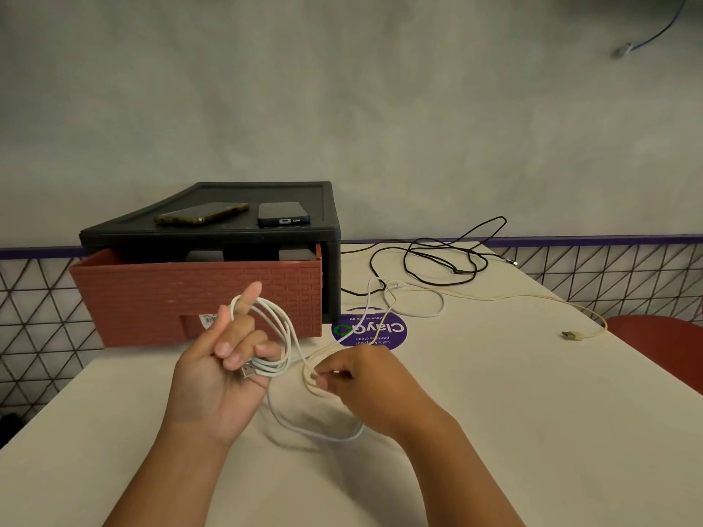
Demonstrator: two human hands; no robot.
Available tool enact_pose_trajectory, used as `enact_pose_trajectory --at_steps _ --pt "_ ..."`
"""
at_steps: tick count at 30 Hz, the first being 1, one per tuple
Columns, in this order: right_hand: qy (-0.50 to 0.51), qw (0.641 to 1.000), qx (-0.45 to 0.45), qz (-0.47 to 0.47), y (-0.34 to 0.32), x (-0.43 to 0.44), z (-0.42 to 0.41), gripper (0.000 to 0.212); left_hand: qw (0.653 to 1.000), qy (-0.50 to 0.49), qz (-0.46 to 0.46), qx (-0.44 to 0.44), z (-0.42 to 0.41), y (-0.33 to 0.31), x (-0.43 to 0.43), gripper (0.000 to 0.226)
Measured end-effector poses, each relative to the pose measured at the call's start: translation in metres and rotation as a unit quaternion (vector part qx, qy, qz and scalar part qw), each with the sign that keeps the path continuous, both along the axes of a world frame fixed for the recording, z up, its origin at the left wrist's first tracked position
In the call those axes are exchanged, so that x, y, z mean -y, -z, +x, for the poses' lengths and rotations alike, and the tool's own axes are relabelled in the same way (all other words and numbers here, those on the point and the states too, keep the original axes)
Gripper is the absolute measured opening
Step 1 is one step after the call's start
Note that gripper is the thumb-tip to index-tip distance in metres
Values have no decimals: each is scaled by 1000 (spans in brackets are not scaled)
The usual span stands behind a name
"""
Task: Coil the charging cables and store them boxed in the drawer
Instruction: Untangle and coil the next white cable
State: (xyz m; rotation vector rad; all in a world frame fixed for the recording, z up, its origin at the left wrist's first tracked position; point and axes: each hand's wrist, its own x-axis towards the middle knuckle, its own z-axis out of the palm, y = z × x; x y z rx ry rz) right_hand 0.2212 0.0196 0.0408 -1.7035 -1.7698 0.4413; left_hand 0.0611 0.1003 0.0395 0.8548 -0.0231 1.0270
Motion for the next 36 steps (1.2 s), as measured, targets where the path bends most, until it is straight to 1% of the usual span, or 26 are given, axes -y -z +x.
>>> enact_pose_trajectory --at_steps 1,2,3,4,6,9,12,13,15,18,22,24,25,26,28,30,32,34,36 --pt "-14 1000 9 -4 -1 1 -3 17 999 -31 -18 -11 3 1 4 41" --pt "-24 1000 16 -6 -2 2 -5 17 995 -82 -46 -28 5 1 8 41" --pt "-32 999 19 -10 -3 3 -8 19 990 -121 -55 -48 9 -2 13 38" --pt "-41 999 17 -14 -3 4 -10 20 984 -153 -41 -78 14 -4 16 34" --pt "-70 997 8 -24 -5 6 -13 20 961 -214 7 -172 20 -2 17 29" --pt "-121 991 9 -48 -9 9 -14 23 911 -271 115 -287 28 4 22 28" --pt "-153 985 9 -74 -12 12 -14 24 864 -295 213 -349 35 9 29 30" --pt "-162 984 9 -79 -13 12 -14 23 852 -296 227 -367 37 9 31 30" --pt "-170 982 2 -84 -14 13 -13 21 843 -287 232 -392 38 10 33 31" --pt "-155 984 -43 -76 -16 14 -9 12 843 -265 229 -409 36 9 34 29" --pt "-120 981 -151 -30 -16 14 0 7 861 -195 188 -431 36 4 41 24" --pt "-111 974 -197 -8 -16 13 0 9 859 -157 195 -447 34 -1 46 53" --pt "-96 975 -201 8 -16 13 0 10 859 -143 196 -451 33 -2 47 63" --pt "-74 978 -195 28 -16 12 0 13 862 -136 186 -451 32 -3 46 68" --pt "-38 980 -185 70 -16 11 -1 18 867 -125 165 -454 31 -6 46 73" --pt "-20 978 -182 103 -17 12 0 17 866 -127 169 -453 28 -7 45 76" --pt "0 976 -174 131 -16 11 2 19 872 -115 161 -448 26 -7 44 68" --pt "19 973 -161 162 -15 9 3 24 879 -95 143 -445 26 -9 44 55" --pt "32 973 -124 193 -13 8 5 24 887 -80 124 -438 26 -10 45 46"
